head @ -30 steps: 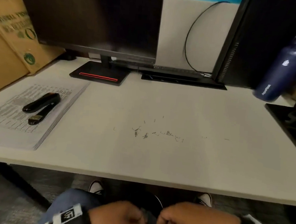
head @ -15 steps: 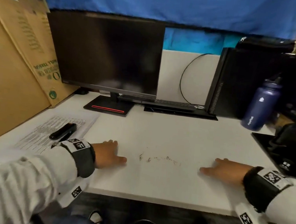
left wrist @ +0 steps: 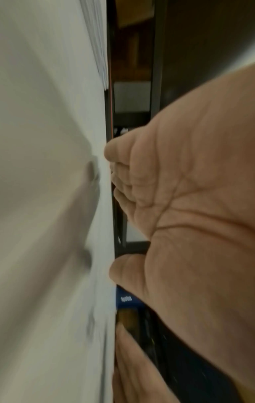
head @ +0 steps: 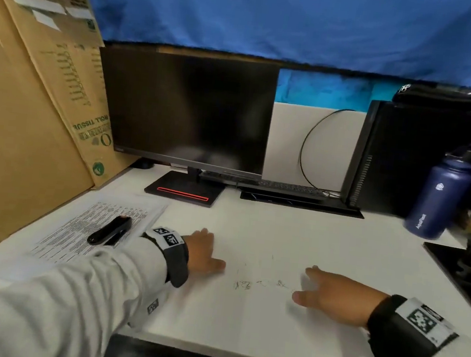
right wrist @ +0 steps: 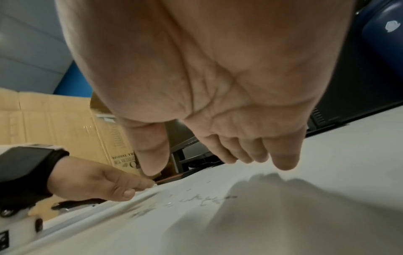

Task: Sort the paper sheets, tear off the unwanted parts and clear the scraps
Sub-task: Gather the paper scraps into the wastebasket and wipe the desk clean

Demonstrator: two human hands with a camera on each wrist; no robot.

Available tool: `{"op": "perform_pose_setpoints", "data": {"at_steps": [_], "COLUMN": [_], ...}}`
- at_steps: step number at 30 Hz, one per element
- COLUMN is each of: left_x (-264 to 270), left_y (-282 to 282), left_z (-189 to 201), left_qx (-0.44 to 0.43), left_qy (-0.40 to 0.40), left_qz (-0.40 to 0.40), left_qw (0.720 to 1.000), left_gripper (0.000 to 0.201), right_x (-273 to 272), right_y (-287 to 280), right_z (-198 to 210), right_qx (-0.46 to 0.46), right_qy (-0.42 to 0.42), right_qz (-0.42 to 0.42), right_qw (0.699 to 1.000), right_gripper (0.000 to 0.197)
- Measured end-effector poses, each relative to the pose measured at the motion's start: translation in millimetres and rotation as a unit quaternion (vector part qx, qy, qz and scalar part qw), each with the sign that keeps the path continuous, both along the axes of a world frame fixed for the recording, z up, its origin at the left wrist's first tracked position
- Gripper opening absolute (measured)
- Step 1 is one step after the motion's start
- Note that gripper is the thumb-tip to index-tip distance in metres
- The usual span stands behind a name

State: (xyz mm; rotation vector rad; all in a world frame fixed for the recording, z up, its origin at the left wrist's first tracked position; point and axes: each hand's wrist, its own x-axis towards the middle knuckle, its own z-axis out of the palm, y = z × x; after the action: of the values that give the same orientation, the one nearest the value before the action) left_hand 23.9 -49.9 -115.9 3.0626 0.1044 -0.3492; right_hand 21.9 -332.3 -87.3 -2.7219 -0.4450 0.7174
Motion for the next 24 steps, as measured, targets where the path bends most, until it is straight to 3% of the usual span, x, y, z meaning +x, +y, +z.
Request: {"op": "perform_pose_setpoints", "data": {"at_steps": [3,5,8,12,17,21,24], "left_x": [22.4,28.6,21.4,-6.6,-37.5,-47.2,-38.6], "left_y": [8.2,-2.6,-39.4,-71.8,-38.8,2.3,11.1], "left_z": [-18.9,-29.0,-24.4,-4.8,-5.1,-3.4,0.4], "left_qx": [0.029,0.059,0.024,0.027,0.025,-0.068,-0.175], "left_qy": [0.023,0.036,0.016,0.087,0.077,0.103,0.086], "left_qz": [0.079,0.072,-0.045,-0.185,-0.266,-0.222,-0.165], "left_qw": [0.996,0.995,0.999,0.979,0.961,0.967,0.967], "left_gripper": [0.081,0.096,0.085,0.078,0.076,0.080,0.061], "right_x": [10.8,20.7,34.9,43.2,35.1,18.6,16.4], "right_y": [11.2,25.4,47.4,64.7,46.3,6.5,-9.4], "right_z": [0.8,0.2,0.3,2.4,-12.6,-17.9,-13.5], "right_qx": [-0.046,-0.078,-0.111,-0.123,-0.128,-0.092,-0.037], "right_qy": [-0.019,-0.042,-0.064,-0.043,-0.012,0.042,0.037], "right_qz": [0.027,0.045,0.080,0.141,0.197,0.217,0.186], "right_qw": [0.998,0.995,0.988,0.981,0.972,0.971,0.981], "right_gripper": [0.062,0.051,0.051,0.069,0.076,0.077,0.065]}}
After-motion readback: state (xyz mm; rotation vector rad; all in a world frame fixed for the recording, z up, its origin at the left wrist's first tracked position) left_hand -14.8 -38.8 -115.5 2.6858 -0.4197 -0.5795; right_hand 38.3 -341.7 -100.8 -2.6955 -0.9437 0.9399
